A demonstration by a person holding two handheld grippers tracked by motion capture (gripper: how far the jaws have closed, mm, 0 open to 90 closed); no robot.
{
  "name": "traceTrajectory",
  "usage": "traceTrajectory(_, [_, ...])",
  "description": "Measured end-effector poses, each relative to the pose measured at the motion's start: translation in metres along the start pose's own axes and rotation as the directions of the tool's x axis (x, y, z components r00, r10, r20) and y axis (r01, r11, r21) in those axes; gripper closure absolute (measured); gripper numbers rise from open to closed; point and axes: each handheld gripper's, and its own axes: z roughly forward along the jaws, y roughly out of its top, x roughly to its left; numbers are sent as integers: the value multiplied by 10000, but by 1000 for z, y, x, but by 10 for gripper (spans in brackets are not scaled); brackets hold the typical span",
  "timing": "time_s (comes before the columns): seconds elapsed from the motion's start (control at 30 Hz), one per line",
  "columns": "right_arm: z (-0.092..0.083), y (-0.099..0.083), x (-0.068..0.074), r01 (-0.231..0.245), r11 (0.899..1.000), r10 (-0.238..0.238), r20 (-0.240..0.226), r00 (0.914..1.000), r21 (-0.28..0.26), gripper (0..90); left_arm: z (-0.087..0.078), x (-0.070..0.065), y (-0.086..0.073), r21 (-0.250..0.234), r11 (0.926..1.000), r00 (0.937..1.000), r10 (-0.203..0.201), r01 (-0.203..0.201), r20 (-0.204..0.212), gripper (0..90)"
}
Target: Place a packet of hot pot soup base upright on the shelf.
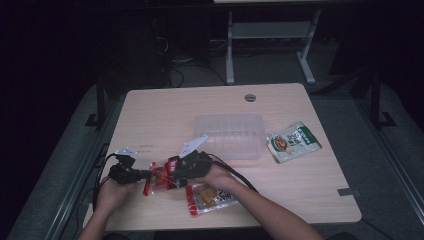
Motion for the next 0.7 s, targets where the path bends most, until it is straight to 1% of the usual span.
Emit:
traceTrajectory(0.13, [-1, -1, -2, -61, 10000, 61, -155, 9999, 15, 893, 0, 0, 0, 49, 10000, 10000, 71, -71, -20, 900])
traceTrajectory(0.2, [-1, 0, -2, -133, 9999, 132, -243, 9996, -28, 897, 0, -3, 1, 17, 9999, 9999, 127, -127, -114, 900])
traceTrajectory(0.3, [-2, -1, -4, -251, 9996, 245, -456, 9987, -121, 899, 0, -2, 1, 65, 9998, 9997, 211, -210, -88, 900])
traceTrajectory(0.37, [-3, 0, -4, -200, 9996, 190, -508, 9985, -182, 899, 0, -2, 1, 5, 9998, 9998, 186, -186, -44, 900])
traceTrajectory(0.4, [-4, 0, -5, -227, 9994, 211, -578, 9981, -262, 899, -1, -2, 1, -20, 9996, 9996, 270, -270, -22, 900])
traceTrajectory(0.47, [-6, 1, -5, -287, 9988, 260, -670, 9974, -393, 899, -1, -4, 2, -201, 9995, 9997, 242, -242, 24, 900])
traceTrajectory(0.53, [-10, 2, -5, -286, 9982, 246, -753, 9969, -529, 900, -2, -5, 3, -240, 9988, 9990, 438, -435, 97, 900])
traceTrajectory(0.6, [-14, 3, -5, -254, 9973, 195, -844, 9962, -696, 900, -3, -7, 5, -352, 9983, 9988, 462, -456, 154, 900])
traceTrajectory(0.63, [-17, 3, -6, -208, 9967, 137, -894, 9959, -788, 900, -3, -8, 5, -336, 9978, 9982, 579, -573, 168, 900])
traceTrajectory(0.67, [-19, 4, -6, -241, 9962, 159, -972, 9951, -836, 900, -3, -10, 6, -404, 9980, 9986, 486, -478, 188, 900])
traceTrajectory(0.7, [-23, 5, -5, -270, 9948, 165, -1065, 9942, -980, 900, -4, -11, 7, -398, 9971, 9976, 661, -653, 184, 900])
